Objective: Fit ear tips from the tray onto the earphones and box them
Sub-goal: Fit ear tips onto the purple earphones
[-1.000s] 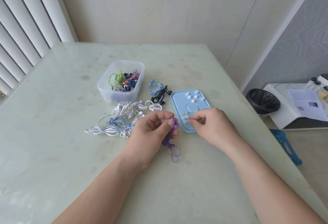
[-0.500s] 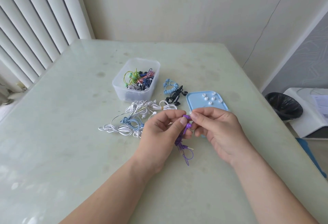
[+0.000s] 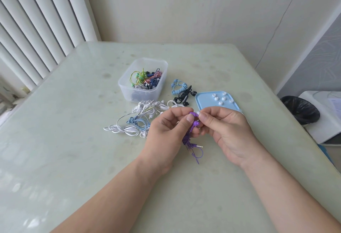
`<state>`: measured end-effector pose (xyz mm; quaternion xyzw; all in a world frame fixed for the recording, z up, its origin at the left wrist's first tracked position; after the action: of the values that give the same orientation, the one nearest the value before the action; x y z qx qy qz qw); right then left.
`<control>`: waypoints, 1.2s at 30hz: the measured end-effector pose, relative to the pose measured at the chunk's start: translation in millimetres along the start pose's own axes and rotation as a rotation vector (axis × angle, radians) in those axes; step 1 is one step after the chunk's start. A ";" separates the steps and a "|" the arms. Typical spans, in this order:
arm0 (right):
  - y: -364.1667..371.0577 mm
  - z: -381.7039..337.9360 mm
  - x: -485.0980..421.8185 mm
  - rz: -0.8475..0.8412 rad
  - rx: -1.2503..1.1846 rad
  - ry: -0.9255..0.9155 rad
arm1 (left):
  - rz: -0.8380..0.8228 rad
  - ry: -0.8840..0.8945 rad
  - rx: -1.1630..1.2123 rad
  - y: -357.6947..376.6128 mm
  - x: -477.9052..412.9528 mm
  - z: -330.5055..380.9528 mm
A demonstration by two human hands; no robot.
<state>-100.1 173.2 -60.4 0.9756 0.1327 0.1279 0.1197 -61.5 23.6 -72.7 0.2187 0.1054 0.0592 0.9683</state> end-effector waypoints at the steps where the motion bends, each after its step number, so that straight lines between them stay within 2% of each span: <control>1: 0.9 0.3 0.1 0.000 0.005 -0.006 | 0.002 -0.003 0.006 -0.5 -0.2 -0.6; 7: 10.0 0.1 2.6 0.009 0.027 -0.055 | 0.017 -0.008 0.040 -3.2 -1.9 -2.3; 14: 22.2 4.9 4.3 0.128 0.057 -0.170 | 0.061 0.024 0.052 -4.0 -2.3 -2.4; 28: 12.9 2.8 7.8 0.157 0.057 -0.175 | 0.050 0.014 0.007 -4.1 -1.8 -4.0; 36: 14.8 4.4 5.0 0.096 0.045 -0.135 | 0.047 0.024 0.000 -3.9 -1.9 -3.2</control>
<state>-90.8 159.9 -59.5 0.9896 0.0802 0.0643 0.1003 -63.9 21.1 -76.9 0.2202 0.1120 0.0848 0.9653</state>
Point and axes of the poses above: each hand's wrist, its own x-axis away from the middle knuckle, its own y-axis out of the palm, z = x × y, the point moved 3 cm from there along -x, towards the middle knuckle, and after that the axes turned 12 degrees about y, right-handed, at the moved point
